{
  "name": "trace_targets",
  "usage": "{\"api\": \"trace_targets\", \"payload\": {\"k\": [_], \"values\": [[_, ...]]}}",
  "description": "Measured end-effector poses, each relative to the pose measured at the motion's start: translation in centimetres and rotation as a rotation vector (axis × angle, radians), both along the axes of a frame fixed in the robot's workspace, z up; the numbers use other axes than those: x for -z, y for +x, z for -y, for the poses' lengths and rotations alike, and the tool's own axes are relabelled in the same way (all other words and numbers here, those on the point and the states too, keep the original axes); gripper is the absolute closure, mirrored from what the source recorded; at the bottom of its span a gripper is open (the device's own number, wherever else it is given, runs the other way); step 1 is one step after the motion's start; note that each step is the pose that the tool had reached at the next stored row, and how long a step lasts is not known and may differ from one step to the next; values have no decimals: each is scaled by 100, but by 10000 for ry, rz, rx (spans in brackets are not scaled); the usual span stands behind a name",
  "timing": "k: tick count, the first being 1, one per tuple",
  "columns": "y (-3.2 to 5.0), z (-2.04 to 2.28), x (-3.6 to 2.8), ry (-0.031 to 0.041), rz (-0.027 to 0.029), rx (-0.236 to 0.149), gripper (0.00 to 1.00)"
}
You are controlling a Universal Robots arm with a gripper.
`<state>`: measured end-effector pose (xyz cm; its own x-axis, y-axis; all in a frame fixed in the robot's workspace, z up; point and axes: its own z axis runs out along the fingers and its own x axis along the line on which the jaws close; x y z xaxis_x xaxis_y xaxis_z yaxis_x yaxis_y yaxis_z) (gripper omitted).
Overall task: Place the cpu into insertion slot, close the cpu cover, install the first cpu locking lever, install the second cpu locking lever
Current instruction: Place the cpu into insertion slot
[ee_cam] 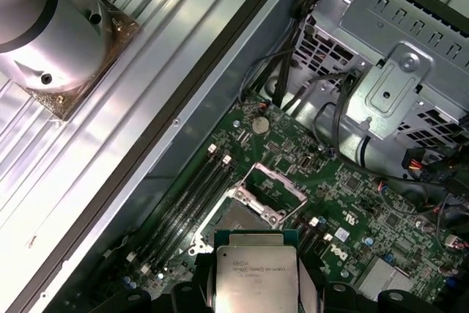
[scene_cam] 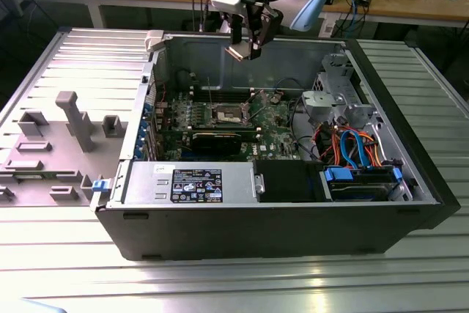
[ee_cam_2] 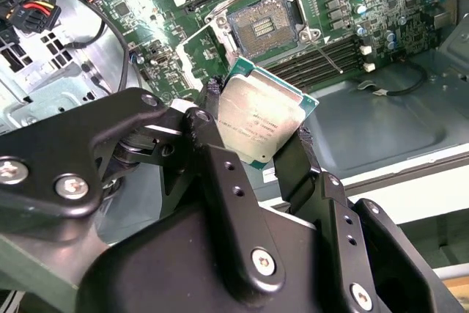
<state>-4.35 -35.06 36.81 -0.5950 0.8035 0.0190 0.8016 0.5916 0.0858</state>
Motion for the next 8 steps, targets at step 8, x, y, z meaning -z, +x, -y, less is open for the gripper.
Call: {"api": "trace_targets", "payload": {"k": [8], "values": [[0, 0, 5, -3, 0, 439, 46]]}}
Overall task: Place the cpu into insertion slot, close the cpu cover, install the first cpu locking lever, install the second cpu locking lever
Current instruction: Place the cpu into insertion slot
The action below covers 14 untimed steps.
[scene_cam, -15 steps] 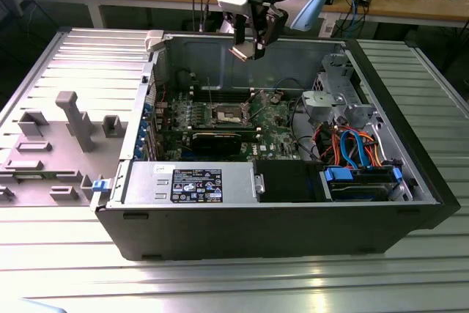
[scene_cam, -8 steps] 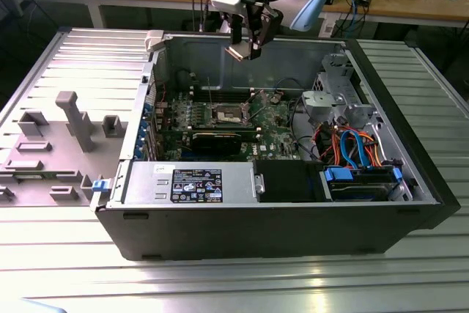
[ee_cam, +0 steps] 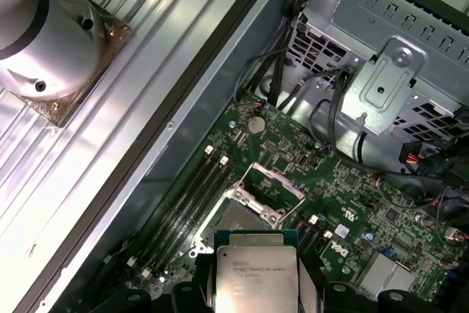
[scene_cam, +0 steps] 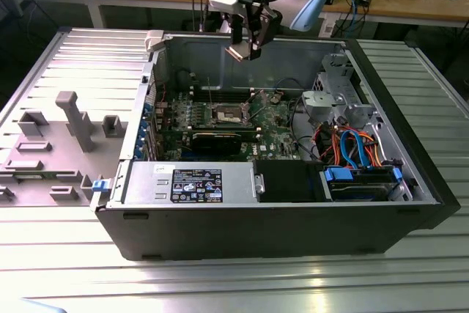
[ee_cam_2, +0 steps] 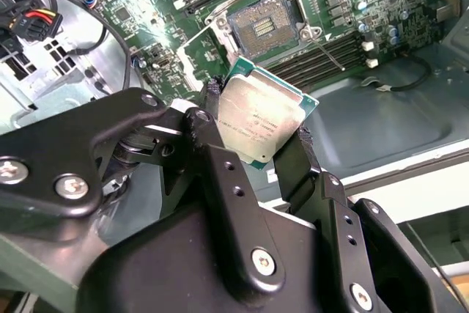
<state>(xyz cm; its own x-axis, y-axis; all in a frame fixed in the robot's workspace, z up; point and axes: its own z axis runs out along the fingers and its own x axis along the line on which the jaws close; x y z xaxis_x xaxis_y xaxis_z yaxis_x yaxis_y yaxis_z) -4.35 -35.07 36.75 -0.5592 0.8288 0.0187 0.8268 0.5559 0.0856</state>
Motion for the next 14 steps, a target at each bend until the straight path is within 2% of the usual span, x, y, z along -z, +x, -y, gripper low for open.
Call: {"api": "trace_targets", "payload": {"k": [4, 14], "values": [[0, 0, 3, -1, -1, 300, 46], [0, 0, 3, -1, 0, 332, 46]]}}
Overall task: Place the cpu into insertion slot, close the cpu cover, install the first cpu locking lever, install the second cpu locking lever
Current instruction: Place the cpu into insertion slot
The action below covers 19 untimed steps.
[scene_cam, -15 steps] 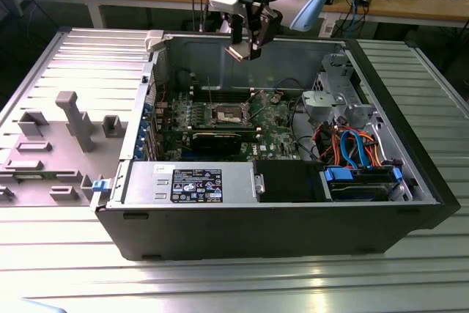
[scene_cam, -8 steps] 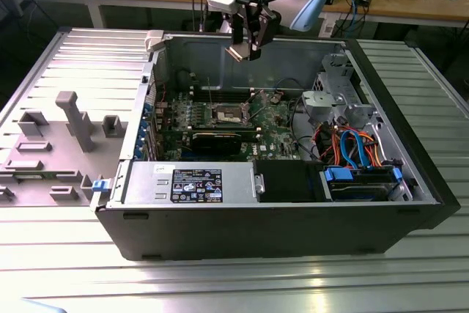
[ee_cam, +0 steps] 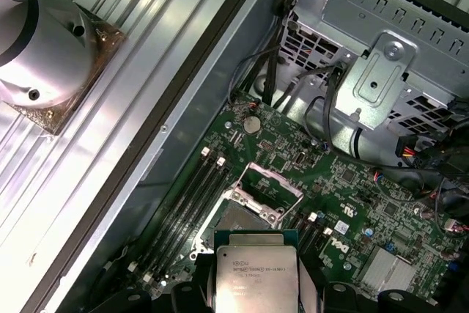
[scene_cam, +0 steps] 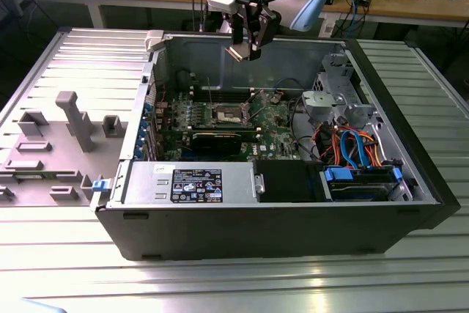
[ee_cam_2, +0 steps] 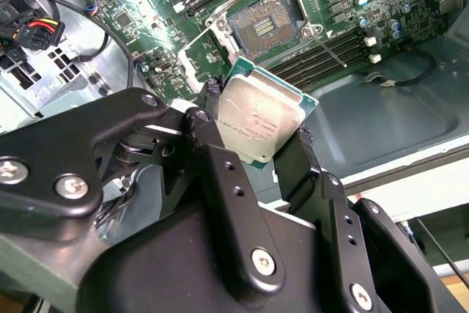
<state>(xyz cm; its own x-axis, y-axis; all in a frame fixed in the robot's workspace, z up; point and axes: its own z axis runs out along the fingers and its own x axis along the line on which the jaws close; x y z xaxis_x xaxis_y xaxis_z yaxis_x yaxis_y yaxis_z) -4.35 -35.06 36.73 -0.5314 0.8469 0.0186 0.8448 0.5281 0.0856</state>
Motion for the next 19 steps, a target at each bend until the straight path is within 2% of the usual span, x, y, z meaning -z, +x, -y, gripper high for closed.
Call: {"api": "trace_targets", "payload": {"k": [7, 13, 19], "values": [[0, 0, 0, 0, -1, 72, 46], [0, 0, 5, 0, 0, 554, 46], [0, 0, 7, 0, 0, 818, 46]]}}
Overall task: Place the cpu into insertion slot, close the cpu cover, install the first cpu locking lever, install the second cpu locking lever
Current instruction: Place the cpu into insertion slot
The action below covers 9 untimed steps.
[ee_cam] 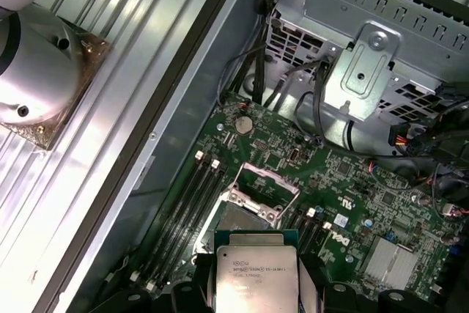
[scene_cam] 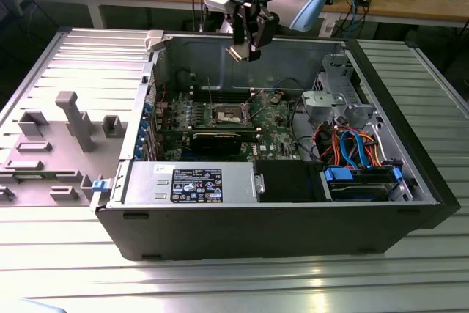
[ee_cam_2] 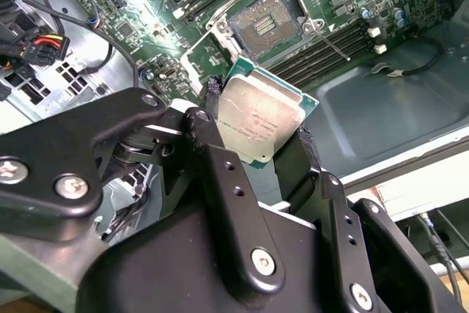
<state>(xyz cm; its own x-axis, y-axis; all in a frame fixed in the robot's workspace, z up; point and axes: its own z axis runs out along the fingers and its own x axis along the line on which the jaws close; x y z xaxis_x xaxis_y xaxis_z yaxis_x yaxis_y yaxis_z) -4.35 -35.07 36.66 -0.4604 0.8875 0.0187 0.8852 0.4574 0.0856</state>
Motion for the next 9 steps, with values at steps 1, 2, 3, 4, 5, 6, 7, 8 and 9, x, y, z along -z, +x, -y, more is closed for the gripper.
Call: {"api": "trace_targets", "payload": {"k": [1, 2, 3, 4, 5, 6, 7, 8, 9], "values": [[0, 0, 0, 0, 0, 33, 46], [0, 0, 0, 0, 0, 92, 46], [0, 0, 1, 0, 0, 130, 46], [0, 0, 1, 0, 0, 154, 46], [0, 0, 1, -1, 0, 180, 46], [0, 0, 2, 0, 0, 205, 46], [0, 0, 2, -1, 0, 240, 46], [0, 0, 2, 0, 0, 264, 46], [0, 0, 2, 0, 0, 292, 46]]}}
